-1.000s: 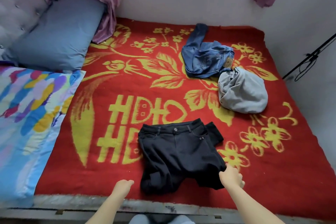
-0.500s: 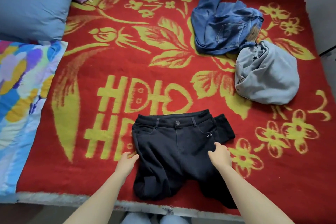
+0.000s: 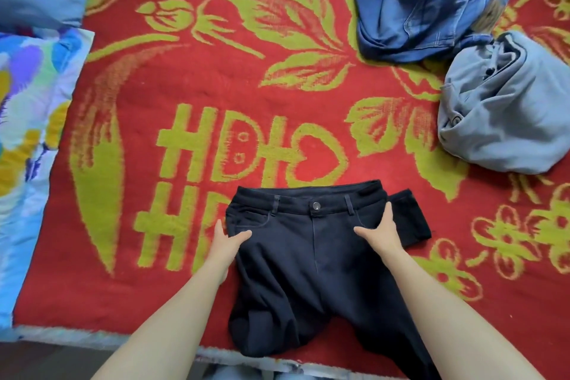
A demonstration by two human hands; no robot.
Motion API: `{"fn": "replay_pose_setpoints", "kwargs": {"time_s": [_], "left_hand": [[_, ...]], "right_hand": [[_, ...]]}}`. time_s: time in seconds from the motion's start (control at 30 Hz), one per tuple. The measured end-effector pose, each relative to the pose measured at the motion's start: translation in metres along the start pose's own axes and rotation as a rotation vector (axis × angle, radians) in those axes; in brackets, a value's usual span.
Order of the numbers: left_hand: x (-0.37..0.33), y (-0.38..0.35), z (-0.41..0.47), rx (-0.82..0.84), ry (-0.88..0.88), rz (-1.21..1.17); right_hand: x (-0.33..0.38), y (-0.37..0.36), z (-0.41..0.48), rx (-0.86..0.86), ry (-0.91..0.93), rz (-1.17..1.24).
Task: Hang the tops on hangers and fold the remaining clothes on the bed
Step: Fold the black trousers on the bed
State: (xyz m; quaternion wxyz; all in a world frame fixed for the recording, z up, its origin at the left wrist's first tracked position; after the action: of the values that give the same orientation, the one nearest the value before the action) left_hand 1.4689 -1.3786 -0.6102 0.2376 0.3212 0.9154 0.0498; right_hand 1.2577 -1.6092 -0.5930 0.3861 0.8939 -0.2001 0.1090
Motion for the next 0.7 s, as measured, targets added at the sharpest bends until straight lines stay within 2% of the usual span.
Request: {"fn": "replay_pose_setpoints", "kwargs": {"time_s": [0.13,0.33,0.53,0.7], "left_hand": [[0.003,0.000,-0.010,-0.018,0.030,-0.072],[-0.008,-0.003,-0.048,0.007,-0.244,0.048],[0.007,0.013,-0.095,-0.013,-0.393,0.086],[0.023,0.041,-0.139,-0.153,-0.452,-0.031]], "right_hand": [[-0.006,-0.011,-0.011,0.034,-0.011,-0.128],[0.005,0.003,-0.026,-0.015,0.076,-0.365],[-0.005,0.020,-0.069,-0.127,0.148,-0.383],[0.010,0.039,-0.097,-0.200,0.262,-0.240]]}}
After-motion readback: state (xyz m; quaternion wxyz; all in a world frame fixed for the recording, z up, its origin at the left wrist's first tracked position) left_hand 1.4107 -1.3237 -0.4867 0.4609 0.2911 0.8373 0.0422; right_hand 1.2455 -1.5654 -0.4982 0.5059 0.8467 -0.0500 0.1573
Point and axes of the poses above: each hand's wrist, its own z-axis towards the middle knuckle, its own y-axis out of the back of the hand, x = y × z, the point moved 1 cm from there along z, towards the middle knuckle, and after that the axes turned 6 degrees about -x, right-handed, at the moved point
